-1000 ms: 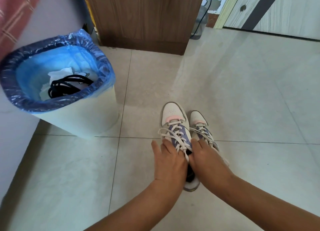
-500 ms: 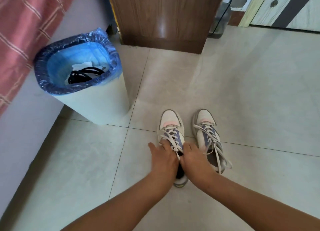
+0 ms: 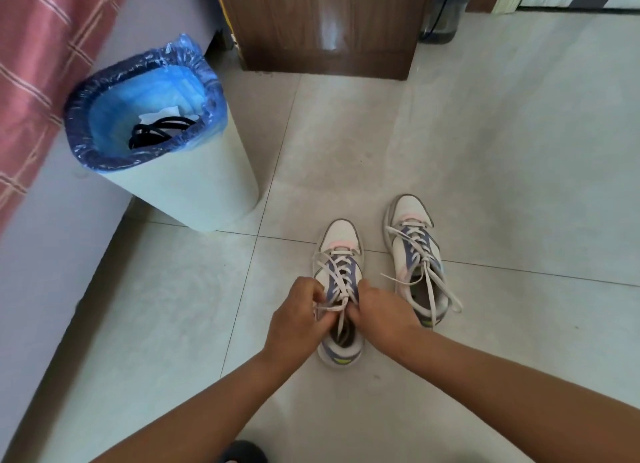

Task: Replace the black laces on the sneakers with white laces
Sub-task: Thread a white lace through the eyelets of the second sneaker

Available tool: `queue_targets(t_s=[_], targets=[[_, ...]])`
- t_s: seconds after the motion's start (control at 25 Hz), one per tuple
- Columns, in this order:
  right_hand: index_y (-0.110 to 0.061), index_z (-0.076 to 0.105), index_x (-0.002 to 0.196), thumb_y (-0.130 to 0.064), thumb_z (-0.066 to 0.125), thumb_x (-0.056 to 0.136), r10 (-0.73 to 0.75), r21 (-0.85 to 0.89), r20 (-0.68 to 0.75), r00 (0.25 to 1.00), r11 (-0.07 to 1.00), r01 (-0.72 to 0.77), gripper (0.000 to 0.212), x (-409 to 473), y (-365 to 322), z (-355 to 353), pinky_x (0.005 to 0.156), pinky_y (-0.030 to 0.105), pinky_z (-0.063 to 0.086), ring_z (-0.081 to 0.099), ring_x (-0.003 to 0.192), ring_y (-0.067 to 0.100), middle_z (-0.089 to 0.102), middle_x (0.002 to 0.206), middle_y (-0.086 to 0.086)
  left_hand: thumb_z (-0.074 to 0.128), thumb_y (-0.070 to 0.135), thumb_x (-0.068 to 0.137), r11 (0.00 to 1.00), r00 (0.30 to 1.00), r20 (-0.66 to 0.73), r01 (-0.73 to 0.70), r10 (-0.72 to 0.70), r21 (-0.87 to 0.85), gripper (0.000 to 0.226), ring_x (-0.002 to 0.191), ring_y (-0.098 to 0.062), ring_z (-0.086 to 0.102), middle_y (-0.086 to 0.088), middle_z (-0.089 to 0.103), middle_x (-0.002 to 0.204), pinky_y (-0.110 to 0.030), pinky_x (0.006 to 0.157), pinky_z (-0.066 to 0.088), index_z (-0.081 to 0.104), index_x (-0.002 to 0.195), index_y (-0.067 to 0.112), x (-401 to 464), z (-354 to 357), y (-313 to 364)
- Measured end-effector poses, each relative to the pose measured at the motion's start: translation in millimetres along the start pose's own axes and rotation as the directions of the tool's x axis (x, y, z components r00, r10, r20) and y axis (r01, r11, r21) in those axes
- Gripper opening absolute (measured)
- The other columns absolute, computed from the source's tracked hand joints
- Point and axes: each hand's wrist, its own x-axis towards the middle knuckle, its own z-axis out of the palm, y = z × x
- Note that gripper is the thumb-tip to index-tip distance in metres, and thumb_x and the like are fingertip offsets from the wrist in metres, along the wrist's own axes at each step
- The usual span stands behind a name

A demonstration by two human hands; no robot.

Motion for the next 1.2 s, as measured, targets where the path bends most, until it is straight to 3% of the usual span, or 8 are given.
queue_targets(t_s=[0.12,0.36,0.6,0.8,0.92,1.0,1.08,1.2], targets=[[-0.009,0.042,0.113,-0.033,0.037,0.097,-0.008,-0.003,-0.013,1.0,1.0,0.008,0.029,-1,-1,2,0.075,0.035,0.043,0.061,0.098,0.033,0.063,0.11,0.015,0.072,0.03,0.076,0.989,0.994,0.102,0.02,-0.035,0.146,0.045,0.099,-0.016,0.051,0.002,0.049,0.108,-0.035,0.075,0.051,0.05,0.111,0.014,16,9,4],[-0.014,0.039,0.097,-0.027,0.048,0.093,0.046,0.245,-0.009,0.999,0.969,-0.042,0.017,-2,6,0,0.069,0.031,0.036,0.059,0.092,0.032,0.06,0.091,0.012,0.071,0.021,0.066,0.958,0.975,-0.008,-0.216,0.222,0.188,0.02,0.064,-0.023,0.058,-0.006,0.058,0.074,-0.021,0.049,0.042,0.064,0.078,0.008,18,12,-5],[-0.013,0.039,0.1,-0.022,0.047,0.095,-0.021,0.202,0.002,1.0,0.979,0.02,0.013,-5,13,2,0.067,0.032,0.037,0.059,0.09,0.033,0.063,0.098,0.017,0.059,0.027,0.082,0.943,0.964,0.037,-0.267,0.265,0.199,0.03,0.072,-0.023,0.053,-0.012,0.053,0.092,-0.023,0.053,0.038,0.053,0.097,0.002,14,1,-10],[-0.017,0.041,0.103,-0.03,0.051,0.093,0.01,0.23,0.091,0.996,0.973,-0.031,0.02,-5,15,0,0.07,0.03,0.044,0.059,0.086,0.024,0.06,0.094,0.006,0.065,0.03,0.085,0.987,0.97,0.239,-0.085,0.051,0.135,0.036,0.088,-0.016,0.053,0.001,0.046,0.106,-0.027,0.069,0.047,0.047,0.111,0.012,10,-7,-15],[-0.019,0.037,0.125,-0.034,0.048,0.094,-0.034,0.206,0.058,0.998,0.978,0.022,0.036,-7,11,-11,0.074,0.032,0.045,0.057,0.086,0.019,0.058,0.094,0.0,0.066,0.027,0.085,0.998,0.907,0.418,-0.061,0.058,-0.006,0.042,0.099,-0.008,0.05,0.004,0.045,0.113,-0.013,0.08,0.042,0.045,0.119,0.018,14,-26,-12],[-0.018,0.038,0.13,-0.029,0.044,0.096,-0.036,0.304,-0.023,0.999,0.952,0.041,0.037,-2,8,-21,0.066,0.03,0.042,0.05,0.073,0.011,0.052,0.084,-0.005,0.06,0.018,0.088,0.997,0.936,0.349,-0.02,0.045,-0.073,0.03,0.099,-0.008,0.052,0.002,0.049,0.113,-0.009,0.079,0.039,0.05,0.117,0.02,26,-35,-1],[-0.014,0.043,0.129,-0.023,0.04,0.098,0.008,0.355,-0.074,0.997,0.935,0.019,0.033,14,6,-31,0.069,0.031,0.041,0.049,0.072,0.013,0.054,0.089,0.0,0.053,0.014,0.093,0.998,0.97,0.233,-0.062,0.062,-0.008,0.022,0.097,-0.01,0.054,0.001,0.052,0.112,-0.015,0.08,0.041,0.057,0.115,0.016,50,-33,12],[-0.011,0.048,0.123,-0.027,0.044,0.098,-0.009,0.285,-0.082,0.997,0.958,0.032,0.03,39,0,-33,0.074,0.03,0.042,0.054,0.083,0.02,0.059,0.095,0.006,0.053,0.018,0.093,0.946,0.95,0.274,-0.219,0.15,0.238,0.025,0.102,-0.019,0.053,-0.005,0.053,0.112,-0.032,0.083,0.046,0.065,0.114,0.011,85,-18,26]])
